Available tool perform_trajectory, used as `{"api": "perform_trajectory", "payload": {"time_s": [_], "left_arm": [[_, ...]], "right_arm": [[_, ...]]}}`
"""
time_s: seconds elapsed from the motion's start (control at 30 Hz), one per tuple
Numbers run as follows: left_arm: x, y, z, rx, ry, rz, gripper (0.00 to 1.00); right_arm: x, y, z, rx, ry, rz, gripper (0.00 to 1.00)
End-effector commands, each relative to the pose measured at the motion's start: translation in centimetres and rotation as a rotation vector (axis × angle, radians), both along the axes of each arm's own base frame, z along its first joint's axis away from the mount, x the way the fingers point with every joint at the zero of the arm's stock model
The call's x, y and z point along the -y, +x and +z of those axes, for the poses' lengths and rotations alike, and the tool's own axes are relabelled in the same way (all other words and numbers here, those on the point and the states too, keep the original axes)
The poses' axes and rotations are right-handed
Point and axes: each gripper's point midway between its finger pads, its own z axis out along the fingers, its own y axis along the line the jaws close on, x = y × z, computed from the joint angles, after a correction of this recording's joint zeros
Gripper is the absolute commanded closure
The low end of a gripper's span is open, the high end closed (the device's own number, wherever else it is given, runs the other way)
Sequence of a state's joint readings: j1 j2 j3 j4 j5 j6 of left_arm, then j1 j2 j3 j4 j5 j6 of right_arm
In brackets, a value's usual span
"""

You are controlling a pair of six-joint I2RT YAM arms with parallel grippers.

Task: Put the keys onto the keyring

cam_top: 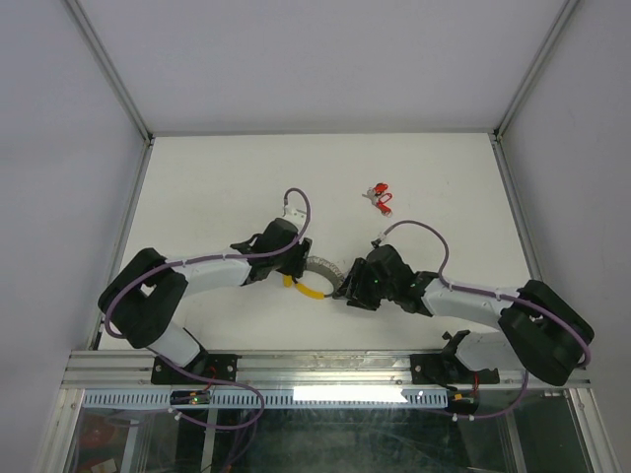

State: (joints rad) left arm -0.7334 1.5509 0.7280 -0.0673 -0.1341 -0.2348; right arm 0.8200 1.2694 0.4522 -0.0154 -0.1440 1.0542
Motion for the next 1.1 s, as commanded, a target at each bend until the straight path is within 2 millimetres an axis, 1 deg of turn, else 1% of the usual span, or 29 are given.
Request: {"api": "perform_trajectory", "payload": {"time_s": [0.0,0.23,0.4,0.47,0.53,0.6,0.73,0.83,0.87,0.9,1.0,1.07], "left_arm": [[0.9,-0.9,0.7,-0.014,-0.074,-0.013,0.48],[1.7,-3.9,-0.1,-0.072,-0.11,-0.047,0.48],[2.2,-6.2,-0.1,-0.104,-0.139,-0.048,0.48],[2.9,-7.2,0.7,-0.105,-0.168,-0.062,0.49],[3.7,-8.2,1.0,-0.114,-0.179,-0.082,0.49],[4.4,-9.3,1.1,-0.127,-0.182,-0.107,0.49],[5.9,-10.8,1.7,-0.145,-0.208,-0.157,0.49],[7.2,-12.1,2.9,-0.146,-0.219,-0.22,0.48],[7.2,-12.3,3.3,-0.141,-0.213,-0.228,0.48],[7.1,-12.1,4.3,-0.121,-0.218,-0.226,0.48],[6.2,-10.7,7.3,-0.024,-0.218,-0.184,0.45],[5.6,-8.9,9.5,0.052,-0.218,-0.145,0.44]], "right_arm": [[-0.2,2.4,0.0,0.061,0.008,-0.1,0.48],[-0.3,5.0,-0.7,0.082,0.03,-0.138,0.49],[1.2,7.7,-1.0,0.117,0.012,-0.175,0.49],[1.3,8.5,-0.8,0.138,0.021,-0.163,0.49],[1.6,9.6,-0.4,0.169,0.028,-0.151,0.49],[2.1,10.7,-0.2,0.203,0.009,-0.143,0.49],[3.2,12.4,0.3,0.276,-0.027,-0.12,0.49],[4.5,12.9,1.0,0.306,-0.069,-0.13,0.49],[5.1,12.9,1.3,0.317,-0.087,-0.141,0.49],[5.7,12.8,1.5,0.322,-0.106,-0.152,0.49],[7.0,11.9,2.2,0.329,-0.139,-0.181,0.49],[7.7,10.9,2.5,0.316,-0.134,-0.205,0.49]]}}
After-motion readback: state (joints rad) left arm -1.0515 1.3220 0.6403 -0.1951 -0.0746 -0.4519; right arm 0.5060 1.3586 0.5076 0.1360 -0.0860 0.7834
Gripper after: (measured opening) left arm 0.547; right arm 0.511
